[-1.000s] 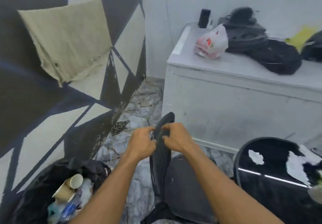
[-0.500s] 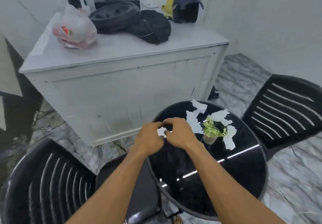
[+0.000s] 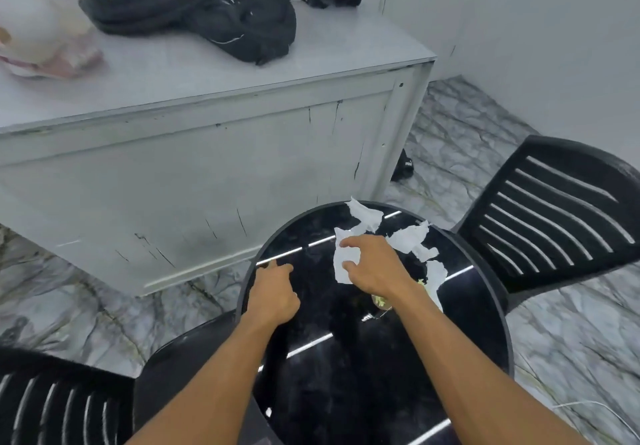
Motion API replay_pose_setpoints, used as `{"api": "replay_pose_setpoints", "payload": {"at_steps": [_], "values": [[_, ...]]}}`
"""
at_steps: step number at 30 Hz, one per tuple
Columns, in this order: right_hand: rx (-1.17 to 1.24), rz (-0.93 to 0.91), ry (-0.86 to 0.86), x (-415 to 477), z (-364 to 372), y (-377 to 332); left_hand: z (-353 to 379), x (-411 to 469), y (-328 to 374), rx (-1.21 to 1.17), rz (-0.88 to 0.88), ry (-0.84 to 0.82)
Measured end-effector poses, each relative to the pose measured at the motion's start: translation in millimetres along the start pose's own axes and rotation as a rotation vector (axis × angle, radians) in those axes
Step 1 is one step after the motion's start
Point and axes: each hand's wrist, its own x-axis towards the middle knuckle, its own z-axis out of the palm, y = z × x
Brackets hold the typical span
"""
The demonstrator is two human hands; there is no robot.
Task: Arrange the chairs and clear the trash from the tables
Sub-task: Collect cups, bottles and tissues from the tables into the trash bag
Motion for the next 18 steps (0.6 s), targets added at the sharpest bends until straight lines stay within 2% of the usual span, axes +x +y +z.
{"api": "replay_pose_setpoints", "payload": {"at_steps": [4,7,11,15,18], "values": [[0.026,0.020,0.020,12,2,15,24,15,-9,0.105,-0.083,0.011],[0.048,0.028,0.001,24,0,27,36,20,-11,0.170,-0.014,-0.040],[0.060,0.027,-0.016,49,-13,51,44,43,10,-0.016,-0.048,-0.021],[0.086,0.060,-0.067,81,-22,84,47,79,52,-0.190,0.062,0.046],[0.082,0.112,-0.083,96,-26,117,50,98,84,-0.144,0.141,-0.064]]}}
